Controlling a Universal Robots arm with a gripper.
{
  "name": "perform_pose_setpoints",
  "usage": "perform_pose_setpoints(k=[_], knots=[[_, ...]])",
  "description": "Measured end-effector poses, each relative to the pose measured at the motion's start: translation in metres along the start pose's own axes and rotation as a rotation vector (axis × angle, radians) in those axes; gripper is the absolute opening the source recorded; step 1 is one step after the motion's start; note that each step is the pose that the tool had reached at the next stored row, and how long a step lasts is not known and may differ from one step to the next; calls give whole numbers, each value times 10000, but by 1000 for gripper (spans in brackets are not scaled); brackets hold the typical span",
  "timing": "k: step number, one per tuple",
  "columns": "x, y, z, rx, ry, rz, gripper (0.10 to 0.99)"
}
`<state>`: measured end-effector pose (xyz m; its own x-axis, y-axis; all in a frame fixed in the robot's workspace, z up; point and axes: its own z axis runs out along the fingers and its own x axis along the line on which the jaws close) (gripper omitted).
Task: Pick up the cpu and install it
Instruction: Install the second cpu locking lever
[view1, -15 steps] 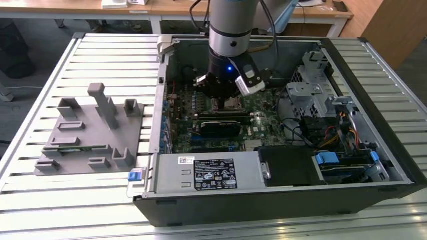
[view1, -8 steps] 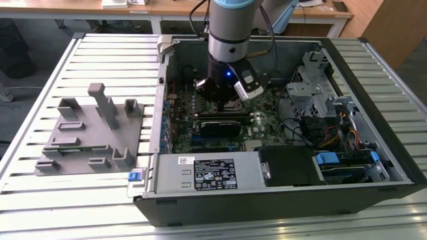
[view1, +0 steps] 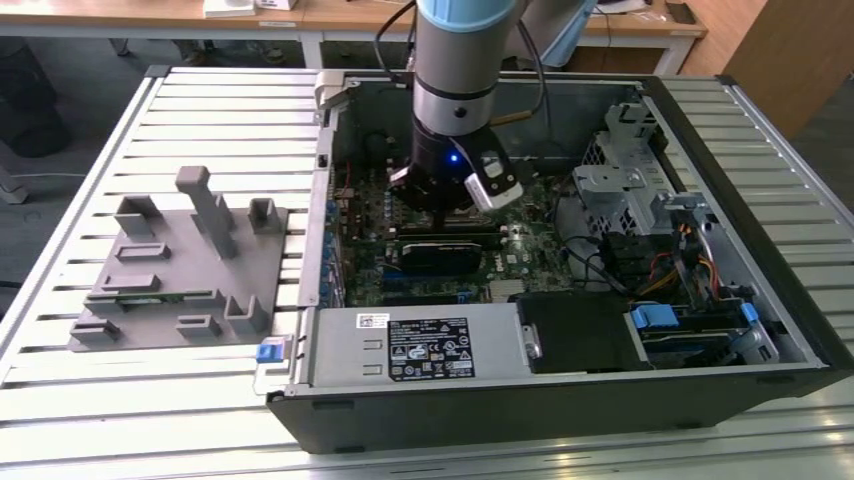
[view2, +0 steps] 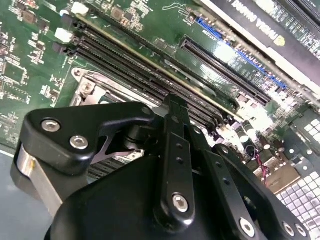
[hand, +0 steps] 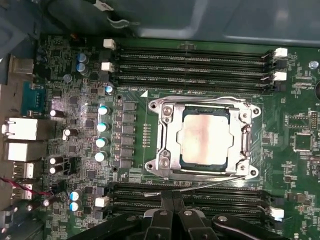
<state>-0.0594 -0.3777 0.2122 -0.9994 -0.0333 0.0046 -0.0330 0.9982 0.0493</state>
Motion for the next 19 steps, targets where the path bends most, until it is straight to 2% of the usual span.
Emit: perform_pose_setpoints(k=[4, 9, 13, 19], knots=[[22, -18, 16, -113, -4, -1, 106], [23, -17, -5, -125, -5, -2, 106], [28, -11, -119, -126, -6, 0, 106], [56, 2, -354, -124, -6, -1, 106]])
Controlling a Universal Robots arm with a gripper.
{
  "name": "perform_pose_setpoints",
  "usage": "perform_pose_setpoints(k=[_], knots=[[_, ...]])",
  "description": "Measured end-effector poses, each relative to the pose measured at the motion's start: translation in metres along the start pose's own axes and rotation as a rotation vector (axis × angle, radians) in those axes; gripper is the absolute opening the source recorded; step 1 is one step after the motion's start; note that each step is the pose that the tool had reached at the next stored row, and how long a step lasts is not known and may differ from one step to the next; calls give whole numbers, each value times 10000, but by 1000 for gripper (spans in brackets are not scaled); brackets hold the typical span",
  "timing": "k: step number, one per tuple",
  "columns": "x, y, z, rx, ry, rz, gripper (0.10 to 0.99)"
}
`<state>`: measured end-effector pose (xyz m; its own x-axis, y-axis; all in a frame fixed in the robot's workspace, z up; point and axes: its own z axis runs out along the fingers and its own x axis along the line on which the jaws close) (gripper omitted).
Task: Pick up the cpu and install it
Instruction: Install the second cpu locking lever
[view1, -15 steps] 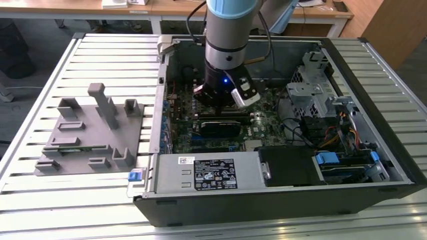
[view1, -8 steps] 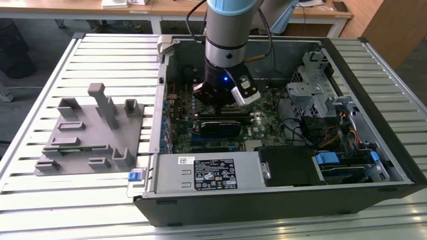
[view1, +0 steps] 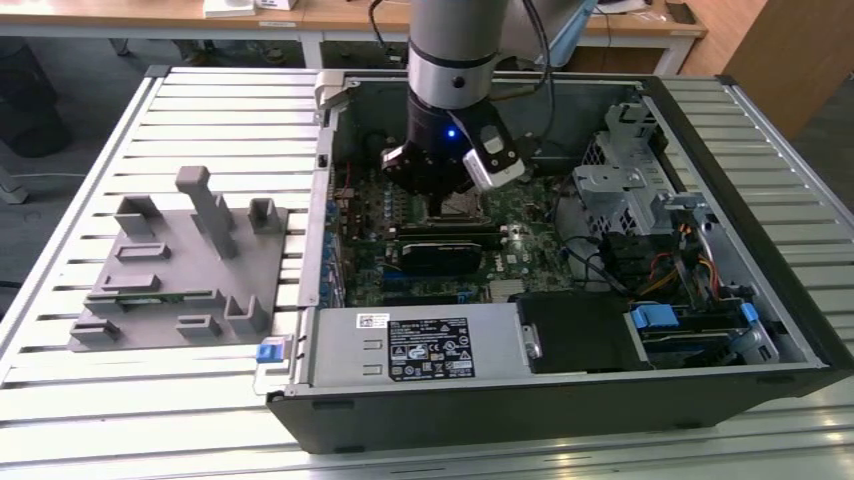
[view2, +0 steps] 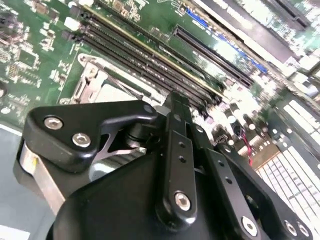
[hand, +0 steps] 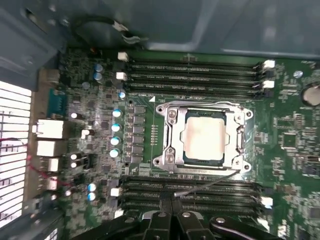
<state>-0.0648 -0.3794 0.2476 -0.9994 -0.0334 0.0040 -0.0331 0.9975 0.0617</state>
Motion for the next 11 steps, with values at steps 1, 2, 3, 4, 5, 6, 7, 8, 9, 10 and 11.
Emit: perform_pose_setpoints(k=[1, 2, 3, 4, 5, 6, 7, 8, 9, 10, 11], knots=[[4, 3, -45, 0, 1, 0, 106], [8, 7, -100, -1, 0, 0, 106], [12, 9, -140, -1, 0, -1, 106], [15, 11, -173, 2, 2, 0, 106], [15, 12, -181, 0, 1, -1, 106], [12, 13, -180, -2, 0, -3, 106], [-6, 15, -174, -4, 0, -1, 106], [-31, 13, -165, -1, 6, 1, 106], [-58, 12, -150, -1, 12, 6, 106], [-81, 12, -133, -1, 17, 14, 106], [-99, 12, -115, -1, 20, 21, 106]])
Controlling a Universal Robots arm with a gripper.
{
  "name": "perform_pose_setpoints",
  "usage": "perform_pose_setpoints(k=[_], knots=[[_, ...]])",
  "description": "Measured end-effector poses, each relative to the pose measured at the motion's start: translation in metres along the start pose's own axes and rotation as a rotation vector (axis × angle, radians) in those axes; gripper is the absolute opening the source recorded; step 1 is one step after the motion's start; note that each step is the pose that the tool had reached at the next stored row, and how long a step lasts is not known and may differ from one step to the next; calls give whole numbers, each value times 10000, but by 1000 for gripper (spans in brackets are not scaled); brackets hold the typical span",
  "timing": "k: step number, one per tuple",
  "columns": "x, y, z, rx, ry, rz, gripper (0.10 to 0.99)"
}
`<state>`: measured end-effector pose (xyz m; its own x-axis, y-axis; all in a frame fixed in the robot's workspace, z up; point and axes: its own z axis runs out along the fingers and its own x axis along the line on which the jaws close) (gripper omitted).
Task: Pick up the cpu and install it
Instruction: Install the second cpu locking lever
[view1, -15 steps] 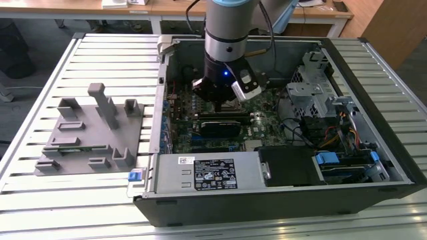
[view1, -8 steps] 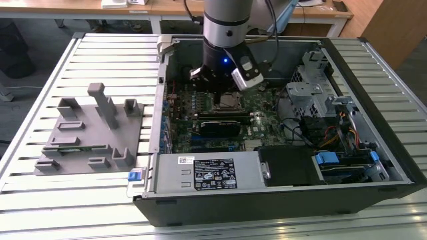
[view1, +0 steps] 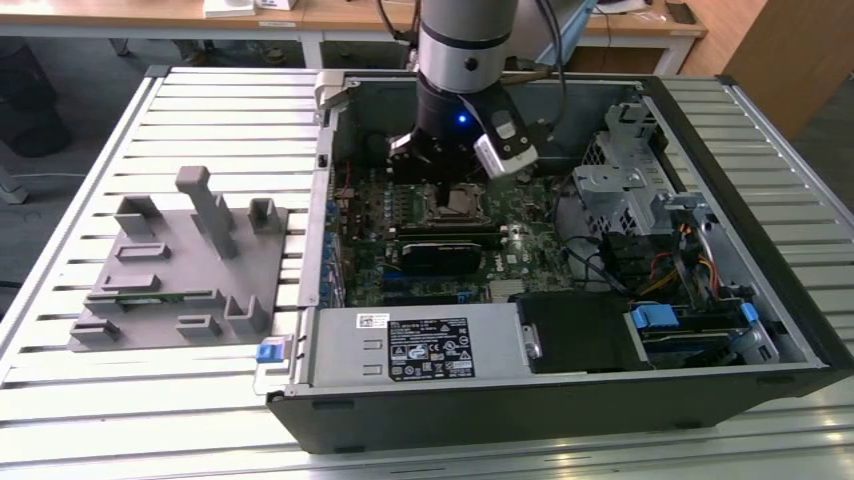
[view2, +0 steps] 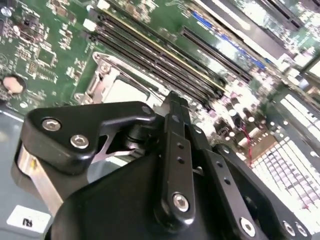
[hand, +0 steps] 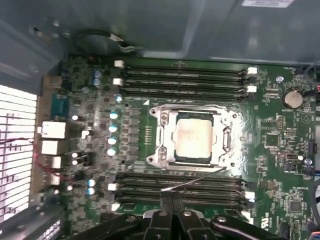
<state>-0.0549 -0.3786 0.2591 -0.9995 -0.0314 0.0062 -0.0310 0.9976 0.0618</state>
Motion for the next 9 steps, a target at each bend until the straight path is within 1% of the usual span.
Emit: perform_pose_setpoints(k=[4, 6, 9], knots=[[-7, 15, 69, 2, 3, 42, 106], [-7, 33, 97, 16, 8, 46, 106], [-8, 41, 138, 35, 9, 51, 106]])
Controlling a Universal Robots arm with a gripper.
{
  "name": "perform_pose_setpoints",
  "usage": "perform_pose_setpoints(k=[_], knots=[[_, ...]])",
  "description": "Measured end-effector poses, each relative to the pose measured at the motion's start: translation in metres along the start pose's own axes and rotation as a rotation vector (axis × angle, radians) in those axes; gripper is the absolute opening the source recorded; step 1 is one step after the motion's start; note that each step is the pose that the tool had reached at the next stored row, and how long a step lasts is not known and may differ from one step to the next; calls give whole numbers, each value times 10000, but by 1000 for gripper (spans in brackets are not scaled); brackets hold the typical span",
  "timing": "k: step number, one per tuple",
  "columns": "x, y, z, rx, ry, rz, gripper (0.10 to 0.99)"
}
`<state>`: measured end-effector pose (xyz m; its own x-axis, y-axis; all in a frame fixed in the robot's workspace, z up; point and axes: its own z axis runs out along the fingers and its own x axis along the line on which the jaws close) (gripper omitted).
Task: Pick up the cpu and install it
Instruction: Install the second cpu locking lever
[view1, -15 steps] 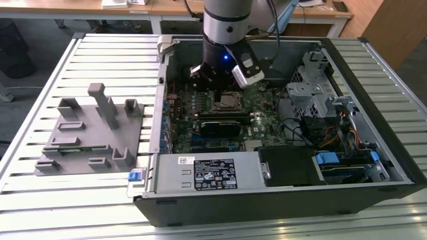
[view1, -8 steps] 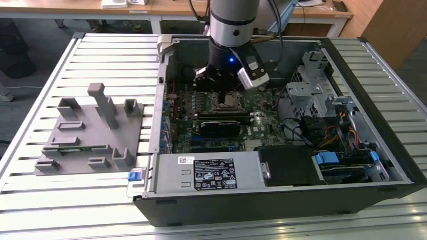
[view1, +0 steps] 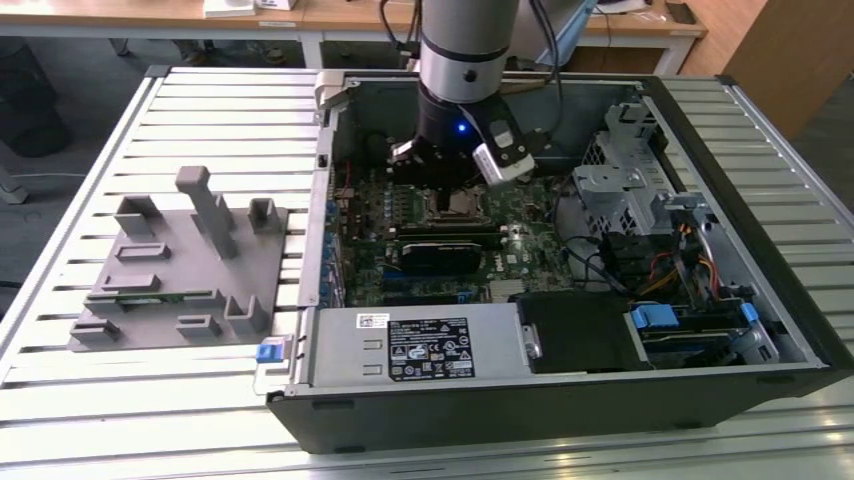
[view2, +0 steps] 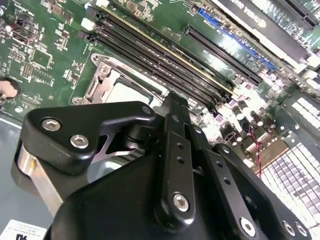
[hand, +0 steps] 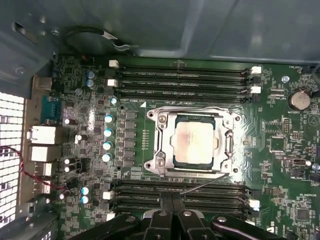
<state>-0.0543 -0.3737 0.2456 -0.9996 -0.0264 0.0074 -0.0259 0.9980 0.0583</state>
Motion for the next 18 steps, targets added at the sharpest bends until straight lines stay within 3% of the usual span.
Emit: perform_pose_setpoints(k=[13, 16, 18], knots=[[3, -60, 54, -81, -8, 181, 106], [3, -61, 55, -464, -16, 179, 106], [3, -66, 56, -622, -18, 182, 106]])
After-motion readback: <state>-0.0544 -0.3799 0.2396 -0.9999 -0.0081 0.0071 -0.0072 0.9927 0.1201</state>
